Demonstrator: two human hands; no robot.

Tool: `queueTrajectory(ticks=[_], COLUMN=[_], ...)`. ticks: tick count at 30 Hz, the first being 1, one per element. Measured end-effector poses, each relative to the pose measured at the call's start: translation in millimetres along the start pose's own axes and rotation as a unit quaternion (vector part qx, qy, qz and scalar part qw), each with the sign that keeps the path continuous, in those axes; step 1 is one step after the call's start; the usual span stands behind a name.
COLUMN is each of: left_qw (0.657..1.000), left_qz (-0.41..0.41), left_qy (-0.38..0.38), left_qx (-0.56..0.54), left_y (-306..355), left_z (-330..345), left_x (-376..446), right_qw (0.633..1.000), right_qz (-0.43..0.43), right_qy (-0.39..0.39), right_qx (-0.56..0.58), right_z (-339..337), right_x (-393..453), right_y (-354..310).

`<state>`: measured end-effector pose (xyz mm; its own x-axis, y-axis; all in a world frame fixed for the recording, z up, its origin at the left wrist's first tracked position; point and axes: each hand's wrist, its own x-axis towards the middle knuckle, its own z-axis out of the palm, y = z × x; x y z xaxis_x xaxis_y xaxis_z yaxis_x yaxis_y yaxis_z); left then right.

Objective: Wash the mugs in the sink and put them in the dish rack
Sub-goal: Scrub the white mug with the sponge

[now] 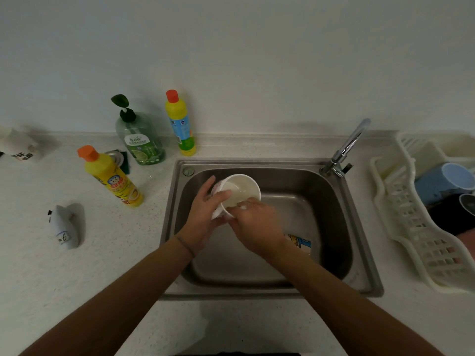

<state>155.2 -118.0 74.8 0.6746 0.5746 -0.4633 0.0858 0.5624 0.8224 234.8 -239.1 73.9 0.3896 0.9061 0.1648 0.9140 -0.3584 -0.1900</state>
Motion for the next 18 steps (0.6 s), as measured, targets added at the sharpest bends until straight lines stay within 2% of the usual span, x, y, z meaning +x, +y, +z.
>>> queueTrajectory(ticks=[4,9,11,12,14,15,16,18], left_qw=[0.996,0.994,0.993,0.994,0.995,0.996,0.996,0.994], left_qz=[0.003,0.057,0.053,0.045,0.036,0.04,0.044,0.061], left_qy=[0.025,0.086,0.1,0.102,0.09,0.082,0.079,0.086], left_qx=[-0.084,-0.034,-0.018,-0.015,-0.003,0.005,0.012,0.023], left_y=[-15.8,-25.1,-23.4,-21.8,-21.1,-22.2,-23.3,-26.7], left_z=[6.0,17.2,8.8,3.3,-5.6,-6.1,-3.9,1.8], left_x=[-7.4,-10.5,-6.5,-4.1,-1.5,-0.6,-1.0,-0.8], right_qw=[0.996,0.976,0.974,0.983,0.993,0.992,0.993,0.984], right_qz=[0.076,0.125,0.094,0.048,-0.039,-0.045,-0.028,0.071], right_qy=[0.009,0.053,0.026,-0.013,-0.094,-0.113,-0.112,-0.071], right_qx=[0.055,0.172,0.206,0.179,0.057,0.028,0.023,0.147], right_z=[-3.9,-1.9,2.6,4.4,7.7,9.1,10.7,8.5], right_x=[1.9,-2.3,-7.0,-9.5,-12.5,-13.7,-14.8,-13.2], right_y=[-10.5,-37.2,-34.6,-26.3,-4.2,1.8,-0.6,-22.0])
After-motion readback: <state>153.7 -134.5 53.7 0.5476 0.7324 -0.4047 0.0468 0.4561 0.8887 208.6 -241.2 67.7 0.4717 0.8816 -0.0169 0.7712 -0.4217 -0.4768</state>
